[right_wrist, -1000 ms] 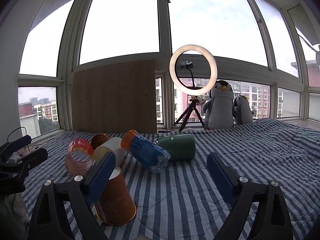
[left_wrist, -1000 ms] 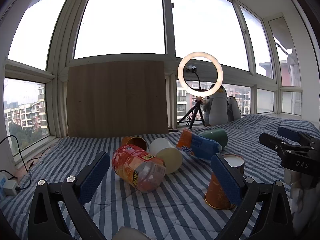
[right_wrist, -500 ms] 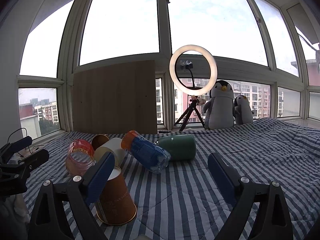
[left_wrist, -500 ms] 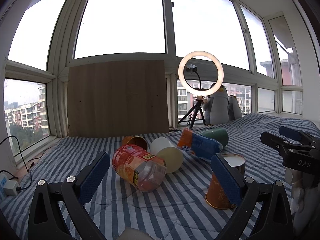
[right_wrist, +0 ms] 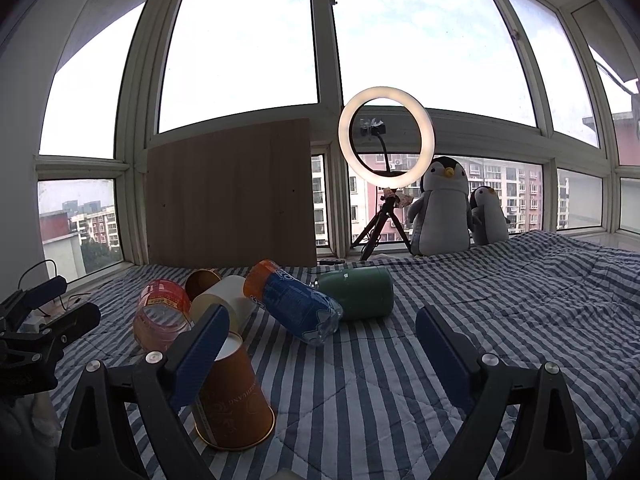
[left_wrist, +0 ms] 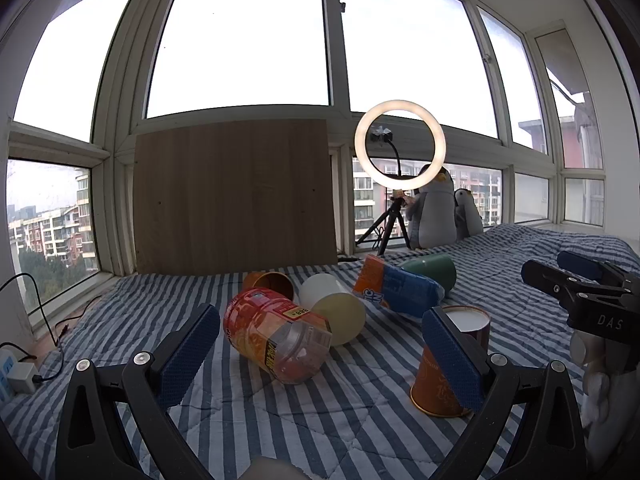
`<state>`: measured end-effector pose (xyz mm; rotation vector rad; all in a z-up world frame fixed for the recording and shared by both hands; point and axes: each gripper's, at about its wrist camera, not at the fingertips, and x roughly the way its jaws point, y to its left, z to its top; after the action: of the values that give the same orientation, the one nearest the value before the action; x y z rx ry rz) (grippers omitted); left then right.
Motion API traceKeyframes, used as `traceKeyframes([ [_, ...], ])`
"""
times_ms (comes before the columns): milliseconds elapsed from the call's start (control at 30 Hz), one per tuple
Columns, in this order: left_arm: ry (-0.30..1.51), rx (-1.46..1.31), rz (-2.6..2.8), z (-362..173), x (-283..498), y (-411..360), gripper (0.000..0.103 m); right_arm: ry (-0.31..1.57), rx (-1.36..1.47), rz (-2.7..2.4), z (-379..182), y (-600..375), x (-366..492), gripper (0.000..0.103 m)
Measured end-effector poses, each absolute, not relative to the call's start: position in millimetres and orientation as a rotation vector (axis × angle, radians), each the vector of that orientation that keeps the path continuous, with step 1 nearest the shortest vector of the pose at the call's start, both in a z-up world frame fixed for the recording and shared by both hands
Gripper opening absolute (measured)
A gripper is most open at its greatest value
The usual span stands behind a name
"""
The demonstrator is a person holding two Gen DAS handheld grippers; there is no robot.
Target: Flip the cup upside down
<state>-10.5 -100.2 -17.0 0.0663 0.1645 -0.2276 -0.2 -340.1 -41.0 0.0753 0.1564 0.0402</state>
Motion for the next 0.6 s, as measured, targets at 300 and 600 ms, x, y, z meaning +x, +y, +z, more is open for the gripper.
traceKeyframes([
  [300,0.165,0.066,-0.227,-17.0,-10.1,-100.1,0.103,0.159,0.078,0.042,-41.7,-340.2,0.6,0.093],
  [600,0.162,0.07,-0.228,-17.7,-11.0,-101.2,0.103,0.159,0.08,0.044,-41.7,-340.7,0.5,0.093],
])
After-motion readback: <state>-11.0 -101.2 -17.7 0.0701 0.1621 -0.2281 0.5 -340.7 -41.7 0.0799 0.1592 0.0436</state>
